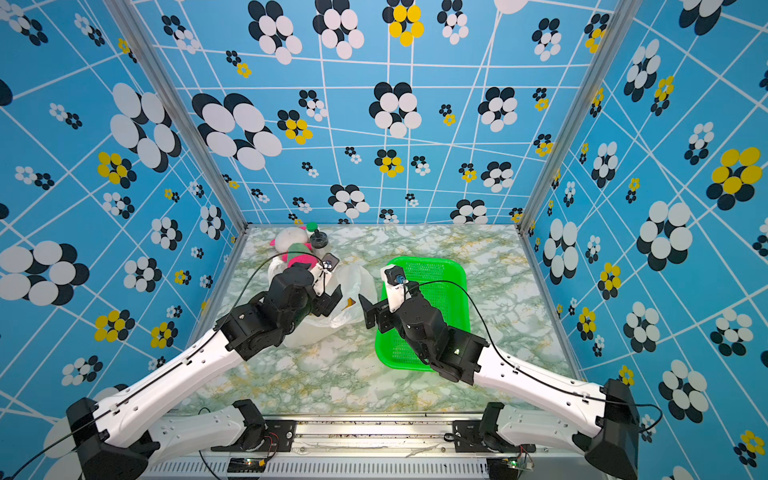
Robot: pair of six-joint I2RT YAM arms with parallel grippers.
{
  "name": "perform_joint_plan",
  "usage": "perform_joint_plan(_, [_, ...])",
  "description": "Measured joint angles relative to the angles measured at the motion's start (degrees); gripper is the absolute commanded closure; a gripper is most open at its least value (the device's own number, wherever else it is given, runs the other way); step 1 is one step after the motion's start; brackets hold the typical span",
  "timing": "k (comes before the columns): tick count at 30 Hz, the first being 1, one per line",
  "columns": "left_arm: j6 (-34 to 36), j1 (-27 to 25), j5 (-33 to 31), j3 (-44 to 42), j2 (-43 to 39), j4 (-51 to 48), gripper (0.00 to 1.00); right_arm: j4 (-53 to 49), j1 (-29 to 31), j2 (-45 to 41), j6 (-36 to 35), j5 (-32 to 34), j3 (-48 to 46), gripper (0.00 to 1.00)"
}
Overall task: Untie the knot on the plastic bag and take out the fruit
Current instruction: 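Grasp the bag rim with the left gripper and lift it to hold the bag open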
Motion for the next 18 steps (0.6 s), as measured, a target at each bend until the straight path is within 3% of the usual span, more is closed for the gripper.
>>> perform_joint_plan(6, [-4.15,3.21,-1.25,-2.99,-8.22,-1.66,0.06,0.55,4.85,0.76,-5.53,-4.96,-2.45,0.01])
perform_joint_plan(11, [-6.75,4.15,-0.96,-4.83,-11.47,-3.08,0.05,1.20,7.98,6.49,-10.38,-5.70,-0.92,0.01])
perform_joint_plan(15, [-7.30,3.91,-0.96,-5.44,-11.21,-4.11,0.05,1.97,8.04,11.10,-11.98,-1.70,0.57,0.02])
perform_joint_plan(18, [-7.28,3.32,-1.01,-5.44,-10.21,-4.81,0.05,2.91,7.91,13.88,-12.07,3.50,2.32,0.11])
